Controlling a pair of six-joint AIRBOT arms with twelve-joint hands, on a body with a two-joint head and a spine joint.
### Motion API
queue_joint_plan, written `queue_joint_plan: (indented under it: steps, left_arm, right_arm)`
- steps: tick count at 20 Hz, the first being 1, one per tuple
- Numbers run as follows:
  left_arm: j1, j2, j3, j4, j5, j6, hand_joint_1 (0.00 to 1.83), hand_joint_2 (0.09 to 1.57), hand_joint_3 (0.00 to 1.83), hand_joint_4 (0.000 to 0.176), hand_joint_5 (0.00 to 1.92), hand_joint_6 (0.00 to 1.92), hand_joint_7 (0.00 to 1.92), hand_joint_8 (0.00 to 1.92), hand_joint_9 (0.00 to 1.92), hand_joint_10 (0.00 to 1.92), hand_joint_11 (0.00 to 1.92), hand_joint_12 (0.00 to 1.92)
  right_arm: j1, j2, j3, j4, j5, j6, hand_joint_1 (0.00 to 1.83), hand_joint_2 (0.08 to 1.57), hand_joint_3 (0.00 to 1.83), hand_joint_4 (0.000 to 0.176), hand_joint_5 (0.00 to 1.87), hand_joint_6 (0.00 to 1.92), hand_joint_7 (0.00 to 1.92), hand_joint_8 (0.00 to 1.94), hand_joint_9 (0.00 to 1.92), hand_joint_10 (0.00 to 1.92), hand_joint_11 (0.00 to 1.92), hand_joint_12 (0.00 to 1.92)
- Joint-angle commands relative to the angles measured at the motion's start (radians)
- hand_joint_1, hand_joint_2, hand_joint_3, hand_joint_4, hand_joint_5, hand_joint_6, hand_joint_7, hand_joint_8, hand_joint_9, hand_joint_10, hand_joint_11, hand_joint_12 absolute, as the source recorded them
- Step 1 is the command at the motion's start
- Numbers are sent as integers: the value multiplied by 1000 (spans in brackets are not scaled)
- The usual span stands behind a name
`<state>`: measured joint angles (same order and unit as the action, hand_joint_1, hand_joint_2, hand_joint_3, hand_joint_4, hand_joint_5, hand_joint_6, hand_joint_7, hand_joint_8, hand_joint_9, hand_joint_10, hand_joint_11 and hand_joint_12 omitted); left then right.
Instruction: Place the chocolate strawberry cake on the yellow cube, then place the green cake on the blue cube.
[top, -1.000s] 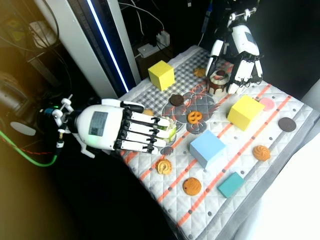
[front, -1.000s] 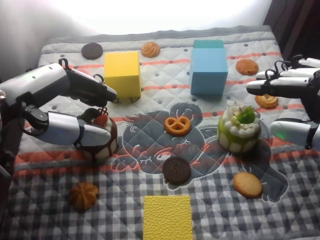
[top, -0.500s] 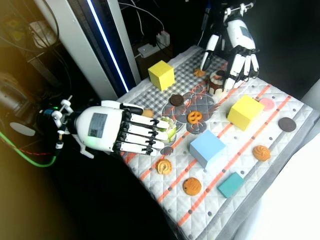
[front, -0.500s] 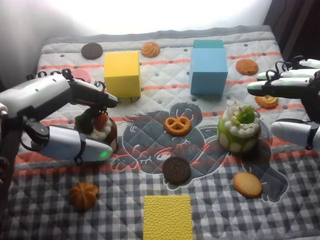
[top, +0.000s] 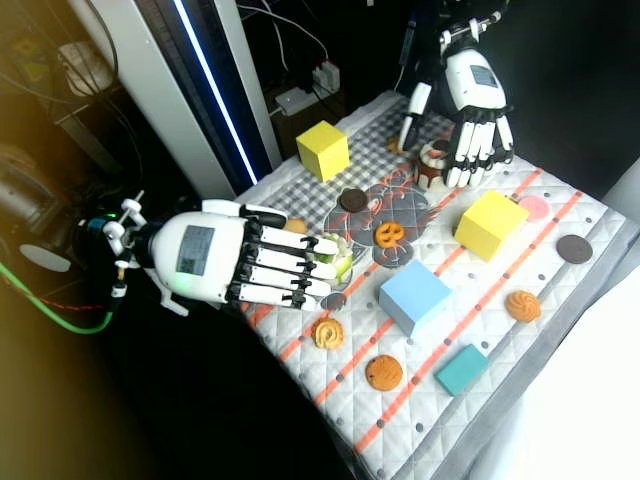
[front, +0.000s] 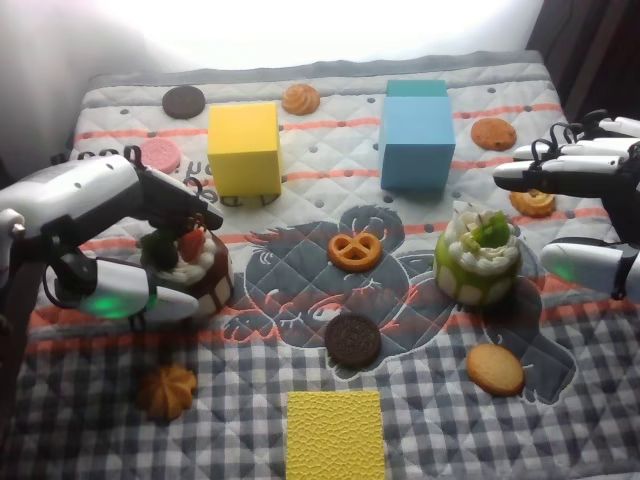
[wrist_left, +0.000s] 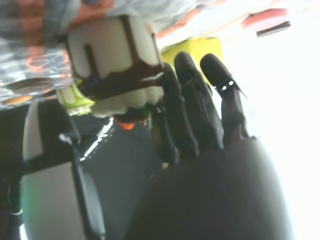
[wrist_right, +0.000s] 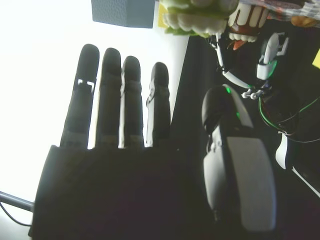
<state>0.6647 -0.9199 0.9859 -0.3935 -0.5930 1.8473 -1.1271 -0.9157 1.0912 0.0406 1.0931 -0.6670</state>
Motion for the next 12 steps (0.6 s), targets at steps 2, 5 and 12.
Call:
queue_joint_plan:
  steps: [2, 5, 12]
  left_arm:
    - [-7, 9, -2, 13, -131, -1, 1336, 1143, 0, 0, 937, 852, 877, 1217, 850, 1190, 579, 1477]
    - [-18, 22, -16, 15, -175, -1, 1248, 1170, 0, 0, 877, 925, 884, 1389, 862, 1362, 799, 1692]
    - [-110, 0, 3, 38, -244, -1, 1378, 1088, 0, 0, 954, 884, 1044, 883, 994, 1197, 766, 1446]
  right_arm:
    - [1, 1, 3, 16, 120, 9, 278, 1299, 0, 59, 492, 0, 450, 1, 496, 1, 239, 872]
    - [1, 1, 3, 16, 120, 10, 234, 1309, 2, 70, 494, 1, 452, 0, 499, 4, 253, 871]
    - [3, -3, 6, 16, 120, 10, 238, 1314, 1, 65, 486, 3, 432, 4, 465, 4, 236, 793]
